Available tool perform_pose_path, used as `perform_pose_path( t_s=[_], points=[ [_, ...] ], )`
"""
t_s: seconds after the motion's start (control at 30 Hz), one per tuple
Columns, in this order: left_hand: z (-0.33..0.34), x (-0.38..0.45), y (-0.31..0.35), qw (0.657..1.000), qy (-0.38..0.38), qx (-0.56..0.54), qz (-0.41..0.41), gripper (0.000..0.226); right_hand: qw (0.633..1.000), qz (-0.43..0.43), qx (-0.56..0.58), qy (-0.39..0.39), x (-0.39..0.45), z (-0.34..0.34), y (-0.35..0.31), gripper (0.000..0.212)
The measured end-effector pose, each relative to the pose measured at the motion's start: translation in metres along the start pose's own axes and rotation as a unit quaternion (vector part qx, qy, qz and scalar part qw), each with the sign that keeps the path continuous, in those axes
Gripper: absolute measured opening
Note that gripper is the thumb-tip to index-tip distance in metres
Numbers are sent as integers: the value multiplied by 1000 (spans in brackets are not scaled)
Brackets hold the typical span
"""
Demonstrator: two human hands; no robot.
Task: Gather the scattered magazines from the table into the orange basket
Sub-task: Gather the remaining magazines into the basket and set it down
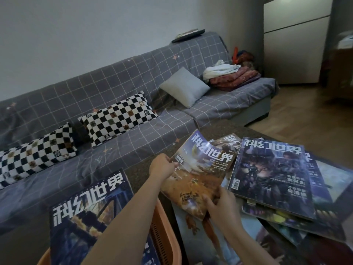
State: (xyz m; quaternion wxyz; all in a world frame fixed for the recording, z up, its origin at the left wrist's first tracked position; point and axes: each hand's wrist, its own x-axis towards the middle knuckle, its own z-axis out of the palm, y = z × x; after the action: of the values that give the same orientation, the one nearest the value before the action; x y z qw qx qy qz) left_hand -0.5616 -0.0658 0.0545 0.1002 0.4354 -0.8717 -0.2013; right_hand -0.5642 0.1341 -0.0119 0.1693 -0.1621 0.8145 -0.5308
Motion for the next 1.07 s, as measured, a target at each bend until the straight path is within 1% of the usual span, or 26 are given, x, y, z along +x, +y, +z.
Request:
perform_pose_path(
  t_s=[0.1, 0.13, 0.23, 0.27, 0.3, 0.37, 0.43, 0.53, 0.67, 0.73, 0.83, 0.93, 1.0, 1.03, 1.07],
  points=[
    [-22, -19, 9, 995, 45, -69, 62, 24, 999, 4, 52, -11, -5, -2, -4, 40],
    [-29, -27, 12, 991, 62, -90, 76, 24, 997, 10, 79, -14, -6, -5, -6, 45],
    [-56, -56, 15, 976, 108, -164, 99, 24, 987, 33, 155, -35, -10, -18, -18, 67],
    [-65, -67, 14, 968, 120, -196, 102, 23, 985, 28, 168, -39, -12, -23, -23, 70],
    [-74, -79, 11, 960, 128, -227, 100, 21, 984, 14, 174, -39, -15, -28, -29, 69],
    [-90, -103, 2, 944, 136, -288, 83, 17, 983, -24, 181, -32, -24, -39, -43, 53],
    [-106, -125, -8, 918, 132, -369, 52, 13, 980, -57, 187, -29, -35, -46, -56, 40],
    [-122, -157, -27, 881, 117, -458, 10, 12, 976, -106, 184, -41, -54, -51, -72, 37],
    [-138, -197, -62, 842, 108, -528, -38, 17, 972, -138, 170, -83, -82, -42, -91, 28],
    [-144, -214, -82, 825, 117, -550, -57, 20, 971, -151, 160, -93, -94, -35, -99, 22],
    [-146, -234, -110, 811, 134, -562, -93, 24, 969, -169, 146, -107, -109, -19, -107, 7],
    [-137, -251, -139, 808, 157, -552, -134, 25, 971, -191, 88, -116, -121, 1, -110, 12],
    [-128, -259, -154, 810, 173, -539, -156, 24, 972, -191, 57, -126, -123, 17, -105, 10],
    [-123, -262, -161, 809, 185, -534, -163, 22, 972, -189, 44, -130, -123, 25, -102, 9],
    [-118, -264, -166, 808, 200, -528, -168, 18, 972, -189, 35, -131, -123, 33, -98, 12]
  ],
)
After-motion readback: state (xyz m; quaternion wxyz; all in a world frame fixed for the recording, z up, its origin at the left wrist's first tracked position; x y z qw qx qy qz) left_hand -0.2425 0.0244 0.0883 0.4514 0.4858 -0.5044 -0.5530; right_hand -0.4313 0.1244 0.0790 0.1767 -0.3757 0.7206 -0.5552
